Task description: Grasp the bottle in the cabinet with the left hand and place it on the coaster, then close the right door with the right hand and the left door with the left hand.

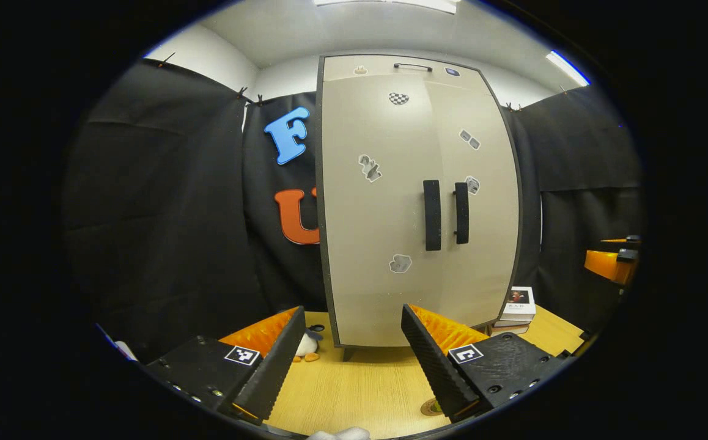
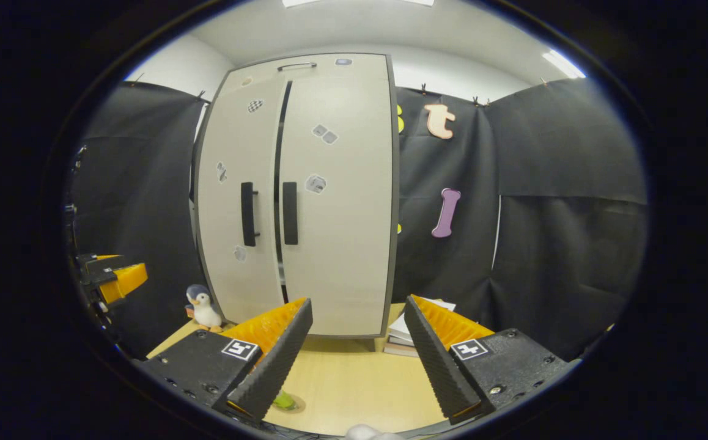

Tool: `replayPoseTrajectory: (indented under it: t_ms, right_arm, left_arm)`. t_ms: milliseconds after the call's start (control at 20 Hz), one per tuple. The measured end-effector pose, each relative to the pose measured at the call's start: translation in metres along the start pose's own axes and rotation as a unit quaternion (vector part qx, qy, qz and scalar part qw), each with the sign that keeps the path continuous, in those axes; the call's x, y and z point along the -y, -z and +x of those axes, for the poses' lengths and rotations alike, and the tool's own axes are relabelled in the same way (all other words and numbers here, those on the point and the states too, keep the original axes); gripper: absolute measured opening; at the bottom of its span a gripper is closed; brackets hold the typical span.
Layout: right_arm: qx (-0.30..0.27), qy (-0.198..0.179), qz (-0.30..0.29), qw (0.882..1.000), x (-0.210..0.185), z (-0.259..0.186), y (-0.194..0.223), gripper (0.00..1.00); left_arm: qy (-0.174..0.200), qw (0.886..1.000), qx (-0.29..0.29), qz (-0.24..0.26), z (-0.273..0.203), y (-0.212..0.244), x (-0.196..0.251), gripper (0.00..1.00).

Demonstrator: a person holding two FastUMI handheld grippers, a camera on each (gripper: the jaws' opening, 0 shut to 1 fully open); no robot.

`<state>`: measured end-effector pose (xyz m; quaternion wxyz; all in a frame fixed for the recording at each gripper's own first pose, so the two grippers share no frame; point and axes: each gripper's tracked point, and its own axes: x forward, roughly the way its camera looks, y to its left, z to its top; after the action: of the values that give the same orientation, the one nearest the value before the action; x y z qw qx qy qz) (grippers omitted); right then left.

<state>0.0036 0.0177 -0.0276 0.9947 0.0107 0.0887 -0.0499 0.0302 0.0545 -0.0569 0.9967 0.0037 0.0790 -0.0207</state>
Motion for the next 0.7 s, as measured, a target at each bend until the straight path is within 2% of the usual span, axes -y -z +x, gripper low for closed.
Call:
replayPoseTrajectory:
  t_ms: [700]
  right_arm:
    - [0.008, 0.005, 0.005, 1.000, -0.0065, 0.0008, -0.0010, 1.00]
  left_arm:
    - [0.009, 1.000, 0.004, 0.011, 0.0045, -0.0016, -0.0017, 0.96]
